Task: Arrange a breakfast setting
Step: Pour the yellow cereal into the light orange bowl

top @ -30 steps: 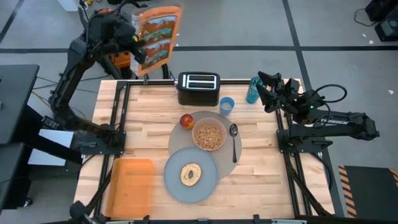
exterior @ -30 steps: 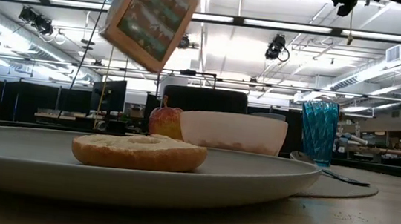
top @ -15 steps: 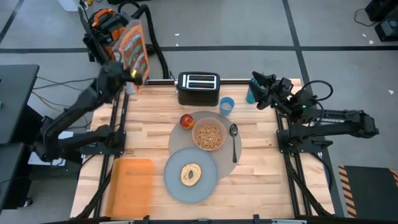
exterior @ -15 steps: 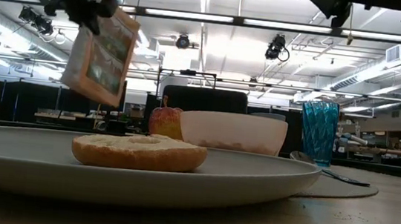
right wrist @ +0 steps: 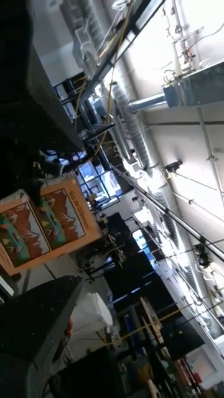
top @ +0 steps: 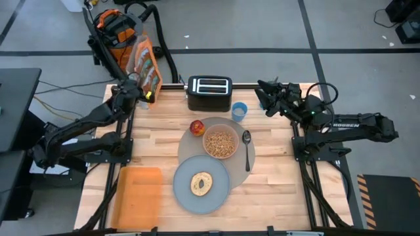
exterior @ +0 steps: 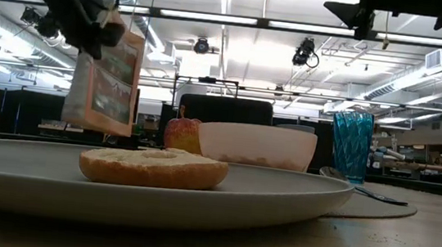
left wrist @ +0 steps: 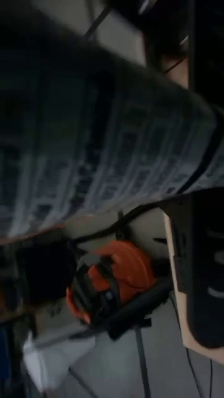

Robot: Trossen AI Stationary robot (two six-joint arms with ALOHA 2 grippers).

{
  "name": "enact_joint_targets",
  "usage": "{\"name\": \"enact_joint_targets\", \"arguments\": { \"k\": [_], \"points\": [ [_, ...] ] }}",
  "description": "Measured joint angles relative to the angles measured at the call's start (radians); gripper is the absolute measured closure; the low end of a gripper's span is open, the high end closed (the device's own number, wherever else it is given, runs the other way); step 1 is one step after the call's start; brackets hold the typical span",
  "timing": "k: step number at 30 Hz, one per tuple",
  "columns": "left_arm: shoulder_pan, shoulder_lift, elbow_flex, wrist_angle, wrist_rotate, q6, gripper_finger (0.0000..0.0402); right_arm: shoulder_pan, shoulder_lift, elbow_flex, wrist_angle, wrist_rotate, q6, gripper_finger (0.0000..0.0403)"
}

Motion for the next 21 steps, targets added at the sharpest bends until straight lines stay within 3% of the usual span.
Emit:
{"name": "enact_joint_targets", "arguments": {
  "k": [6, 9, 13, 21],
  "points": [
    [-0.069, -0.051, 0.141, -0.156, 0.041, 0.127, 0.0391, 0.019, 0.015, 0.0, 0.001, 0.031, 0.002, 0.0055],
    [-0.067, -0.068, 0.162, -0.252, 0.012, 0.083, 0.0391, 0.019, 0.023, 0.0, 0.001, 0.036, 0.0, 0.0055],
    [-0.062, -0.08, 0.112, -0.334, -0.016, -0.077, 0.0391, 0.018, 0.038, 0.0, 0.002, 0.037, -0.009, 0.0055],
    [-0.062, -0.078, -0.07, -0.131, -0.048, -0.136, 0.0385, 0.012, 0.063, 0.0, 0.001, 0.053, -0.007, 0.0055]
  ]
}}
